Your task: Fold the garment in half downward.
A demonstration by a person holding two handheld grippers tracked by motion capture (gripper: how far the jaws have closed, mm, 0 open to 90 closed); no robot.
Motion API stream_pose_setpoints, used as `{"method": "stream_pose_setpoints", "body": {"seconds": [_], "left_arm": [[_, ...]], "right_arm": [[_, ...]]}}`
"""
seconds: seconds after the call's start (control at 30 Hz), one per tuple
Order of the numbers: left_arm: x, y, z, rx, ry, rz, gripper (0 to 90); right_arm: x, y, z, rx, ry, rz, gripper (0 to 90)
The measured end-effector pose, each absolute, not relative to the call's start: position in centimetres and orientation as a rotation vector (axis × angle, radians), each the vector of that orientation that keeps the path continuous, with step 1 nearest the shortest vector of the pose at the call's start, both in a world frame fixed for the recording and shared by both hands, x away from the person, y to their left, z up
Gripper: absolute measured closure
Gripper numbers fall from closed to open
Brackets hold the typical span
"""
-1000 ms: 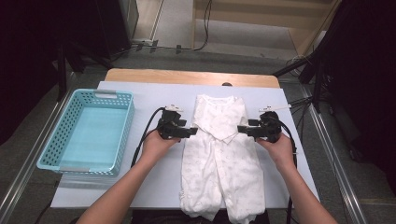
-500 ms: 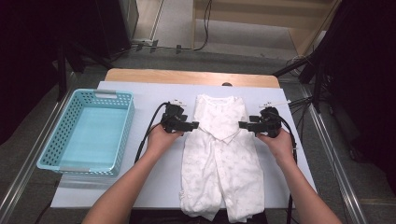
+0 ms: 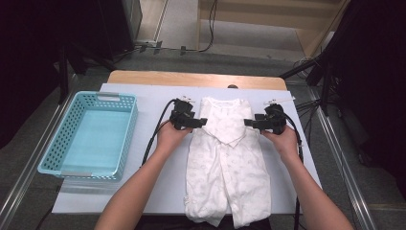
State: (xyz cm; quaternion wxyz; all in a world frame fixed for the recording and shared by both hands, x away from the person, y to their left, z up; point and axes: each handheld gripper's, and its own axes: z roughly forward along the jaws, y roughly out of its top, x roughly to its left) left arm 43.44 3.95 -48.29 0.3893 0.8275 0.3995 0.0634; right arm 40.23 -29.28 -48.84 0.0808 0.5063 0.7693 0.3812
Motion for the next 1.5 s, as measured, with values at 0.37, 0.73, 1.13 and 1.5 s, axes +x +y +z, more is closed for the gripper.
{"method": "stream_pose_setpoints", "body": {"seconds": [0.37, 0.73, 1.13, 1.5], "left_arm": [[45.2, 3.1, -48.5, 2.099, 1.052, 0.180, 35.0], [47.0, 1.6, -49.0, 2.121, 1.074, 0.221, 35.7], [47.1, 0.8, -50.6, 2.140, 1.074, 0.306, 45.4], [46.3, 1.0, -50.7, 2.098, 1.146, 0.307, 85.1]], "right_arm": [[42.0, -29.2, -48.8, 1.531, 2.286, 1.101, 31.4], [44.0, -29.2, -49.6, 1.551, 2.261, 1.082, 32.5], [44.7, -29.0, -51.1, 1.585, 2.261, 0.991, 50.2], [44.9, -29.1, -51.3, 1.663, 2.239, 1.029, 83.2]]}}
